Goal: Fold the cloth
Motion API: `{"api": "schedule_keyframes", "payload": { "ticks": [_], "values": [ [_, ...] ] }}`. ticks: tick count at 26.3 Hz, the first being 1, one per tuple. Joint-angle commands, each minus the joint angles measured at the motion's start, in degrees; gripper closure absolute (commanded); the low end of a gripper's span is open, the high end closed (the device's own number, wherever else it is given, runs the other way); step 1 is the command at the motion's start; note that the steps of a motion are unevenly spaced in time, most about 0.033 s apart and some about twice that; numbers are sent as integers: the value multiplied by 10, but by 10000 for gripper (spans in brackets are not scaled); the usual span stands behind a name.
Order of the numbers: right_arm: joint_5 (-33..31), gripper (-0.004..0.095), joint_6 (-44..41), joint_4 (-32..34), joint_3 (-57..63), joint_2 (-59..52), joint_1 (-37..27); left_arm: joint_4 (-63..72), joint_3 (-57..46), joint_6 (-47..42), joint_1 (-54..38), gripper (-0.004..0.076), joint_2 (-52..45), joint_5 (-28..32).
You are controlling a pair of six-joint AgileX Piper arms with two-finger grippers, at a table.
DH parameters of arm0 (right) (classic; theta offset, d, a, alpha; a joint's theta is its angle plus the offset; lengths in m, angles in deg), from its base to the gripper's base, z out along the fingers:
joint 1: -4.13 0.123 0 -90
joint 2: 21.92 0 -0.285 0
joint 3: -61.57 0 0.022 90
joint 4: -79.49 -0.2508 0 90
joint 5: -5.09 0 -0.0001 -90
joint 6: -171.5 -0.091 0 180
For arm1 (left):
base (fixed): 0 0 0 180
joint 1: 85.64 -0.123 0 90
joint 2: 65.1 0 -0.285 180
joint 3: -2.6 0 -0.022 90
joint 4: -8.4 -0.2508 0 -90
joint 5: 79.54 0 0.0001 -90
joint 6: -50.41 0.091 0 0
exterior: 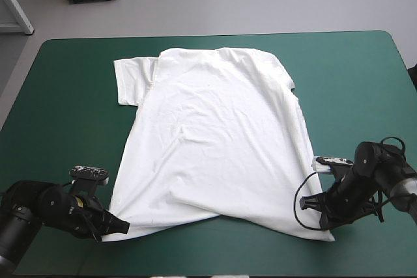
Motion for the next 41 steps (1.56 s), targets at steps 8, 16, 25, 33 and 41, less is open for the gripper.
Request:
{"api": "schedule_keyframes", "payload": {
  "ticks": [8, 16, 25, 33, 41],
  "values": [
    [-32, 917, -4, -11, 26, -40, 0, 22, -16, 1, 2, 741, -22, -9],
    [-32, 583, 8, -27, 12, -40, 0, 76, 1, 31, 2, 525, -20, -3],
    [-33, 322, 6, -36, -120, -49, 0, 44, 113, 25, 2, 227, -20, -36],
    [-31, 366, -13, -14, -322, -79, 0, -11, 249, 11, 1, 227, -13, -28],
    [-31, 386, -28, 45, -444, -84, 0, -68, 375, 11, 1, 245, 189, 56]
  ]
}}
